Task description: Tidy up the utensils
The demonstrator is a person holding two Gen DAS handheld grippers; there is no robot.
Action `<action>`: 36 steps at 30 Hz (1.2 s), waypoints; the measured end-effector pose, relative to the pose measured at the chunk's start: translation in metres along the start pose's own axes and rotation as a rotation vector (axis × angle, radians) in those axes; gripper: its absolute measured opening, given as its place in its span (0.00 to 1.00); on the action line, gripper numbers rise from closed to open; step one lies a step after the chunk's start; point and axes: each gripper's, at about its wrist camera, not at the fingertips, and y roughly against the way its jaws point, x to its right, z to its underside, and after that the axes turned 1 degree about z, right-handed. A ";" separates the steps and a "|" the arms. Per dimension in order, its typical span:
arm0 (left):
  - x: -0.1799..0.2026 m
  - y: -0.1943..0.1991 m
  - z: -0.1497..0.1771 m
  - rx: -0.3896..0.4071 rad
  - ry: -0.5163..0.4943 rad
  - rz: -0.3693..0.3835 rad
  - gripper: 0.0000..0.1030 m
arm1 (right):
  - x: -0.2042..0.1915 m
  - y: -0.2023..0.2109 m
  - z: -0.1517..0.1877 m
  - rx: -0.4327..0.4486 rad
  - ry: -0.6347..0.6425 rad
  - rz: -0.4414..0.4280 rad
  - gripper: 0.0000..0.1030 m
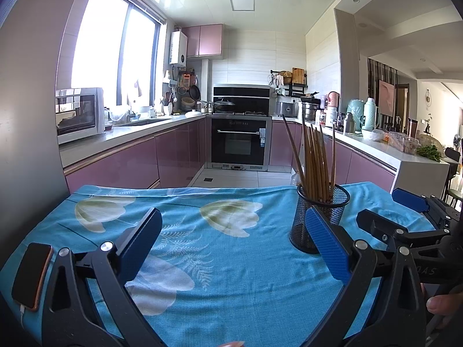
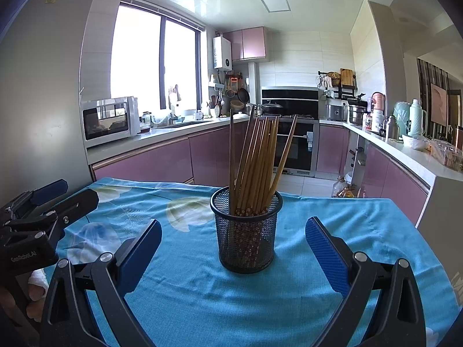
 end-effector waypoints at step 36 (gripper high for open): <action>0.006 0.002 0.000 -0.007 0.003 0.008 0.95 | 0.003 -0.001 0.001 -0.005 -0.008 0.003 0.93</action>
